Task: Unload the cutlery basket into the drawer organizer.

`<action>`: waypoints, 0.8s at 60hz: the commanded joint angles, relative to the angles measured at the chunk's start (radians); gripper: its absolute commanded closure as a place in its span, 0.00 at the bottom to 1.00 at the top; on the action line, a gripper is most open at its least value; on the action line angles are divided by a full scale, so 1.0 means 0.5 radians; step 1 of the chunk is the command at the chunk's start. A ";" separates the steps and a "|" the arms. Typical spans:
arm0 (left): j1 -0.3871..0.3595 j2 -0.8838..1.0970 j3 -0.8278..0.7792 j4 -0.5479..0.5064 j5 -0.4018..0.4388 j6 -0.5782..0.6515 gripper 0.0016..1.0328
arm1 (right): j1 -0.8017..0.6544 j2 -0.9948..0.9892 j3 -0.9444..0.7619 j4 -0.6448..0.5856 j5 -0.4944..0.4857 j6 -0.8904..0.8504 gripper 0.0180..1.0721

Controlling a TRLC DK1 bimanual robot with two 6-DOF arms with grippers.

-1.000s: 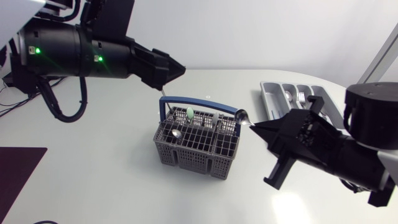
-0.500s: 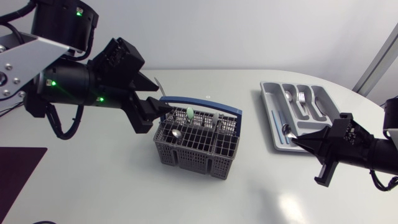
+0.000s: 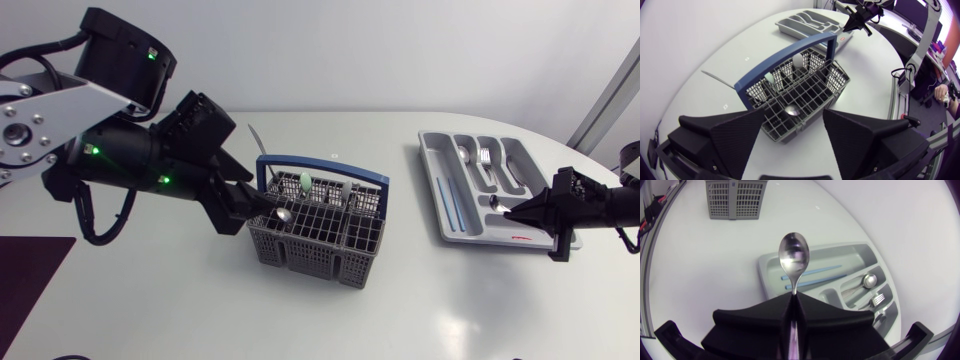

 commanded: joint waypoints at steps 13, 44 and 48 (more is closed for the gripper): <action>0.022 0.033 0.151 -0.250 0.095 -0.299 0.17 | -0.110 0.460 0.449 -0.324 0.225 -0.555 0.94; 0.040 0.125 0.200 -0.437 0.224 -0.560 0.17 | -0.033 0.561 0.354 0.094 0.480 -0.607 0.51; 0.040 0.125 0.194 -0.440 0.230 -0.578 0.17 | -0.030 0.521 0.348 0.100 0.480 -0.573 0.38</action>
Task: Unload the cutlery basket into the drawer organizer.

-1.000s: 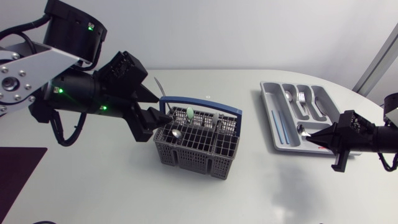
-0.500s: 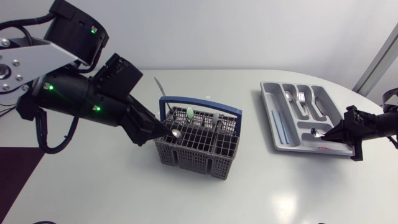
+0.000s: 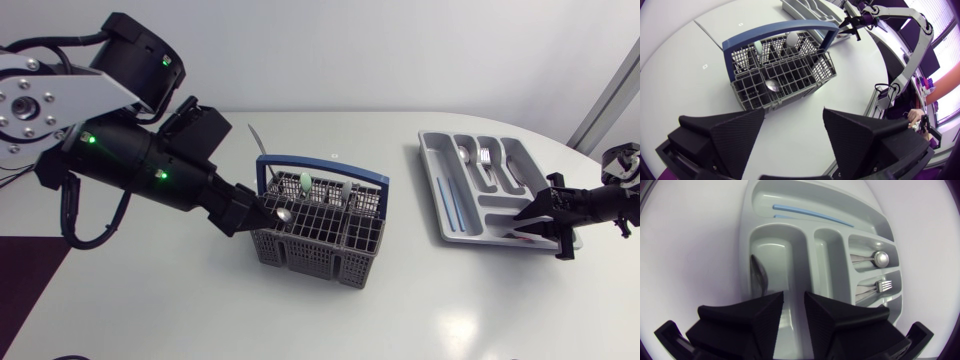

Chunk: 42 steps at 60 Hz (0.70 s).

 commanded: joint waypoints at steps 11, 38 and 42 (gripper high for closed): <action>0.044 -0.029 0.039 -0.053 0.054 -0.035 0.17 | 0.009 -0.363 -0.125 -0.102 -0.098 0.072 0.23; 0.164 -0.345 -0.185 0.247 0.051 0.698 0.17 | 0.304 -1.394 -0.613 -0.332 -0.375 0.673 0.17; 0.179 -0.400 -0.253 0.339 0.051 0.827 0.16 | 0.386 -1.535 -0.702 -0.332 -0.393 0.775 0.17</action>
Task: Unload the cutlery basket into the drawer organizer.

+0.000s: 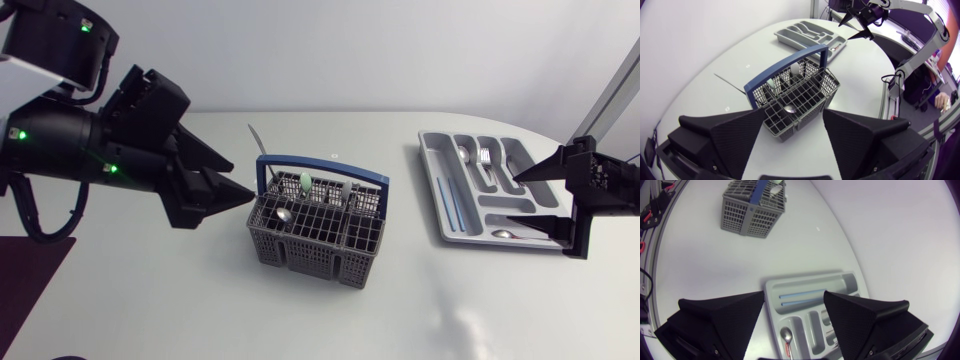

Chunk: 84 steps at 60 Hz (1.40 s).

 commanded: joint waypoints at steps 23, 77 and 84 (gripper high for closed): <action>0.084 -0.096 -0.266 0.216 0.011 1.099 0.16 | 0.722 -0.629 -0.383 -0.043 0.102 0.796 0.15; -0.094 0.051 -0.851 1.207 -0.026 2.378 0.22 | 1.854 -0.601 -0.463 0.390 0.584 1.888 0.14; -0.103 0.156 -0.864 1.311 -0.002 2.445 0.29 | 1.854 -0.573 -0.451 0.393 0.584 1.906 0.14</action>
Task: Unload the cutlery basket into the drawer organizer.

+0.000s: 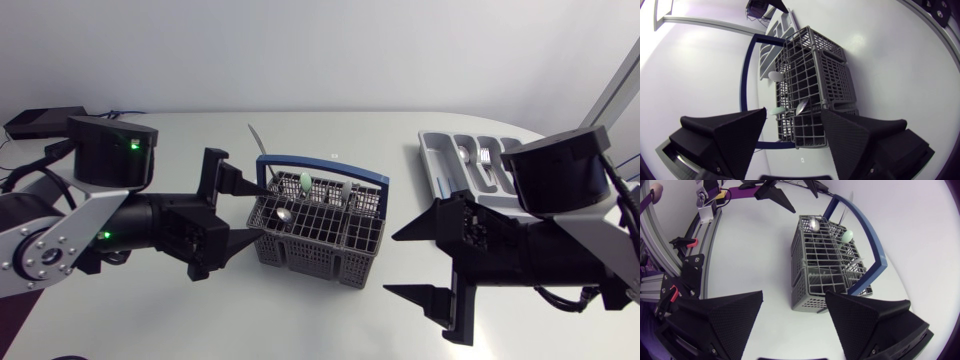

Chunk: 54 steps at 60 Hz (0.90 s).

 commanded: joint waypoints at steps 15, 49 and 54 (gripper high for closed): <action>-0.020 0.258 -0.038 0.222 0.032 0.236 0.43 | 0.017 0.034 0.035 0.021 0.010 0.062 0.14; -0.072 0.412 0.051 0.332 0.026 0.254 0.68 | -0.013 -0.024 -0.032 0.024 0.004 0.035 0.14; -0.072 0.430 0.045 0.394 0.026 0.257 0.68 | -0.023 -0.030 -0.041 0.021 -0.002 0.035 0.14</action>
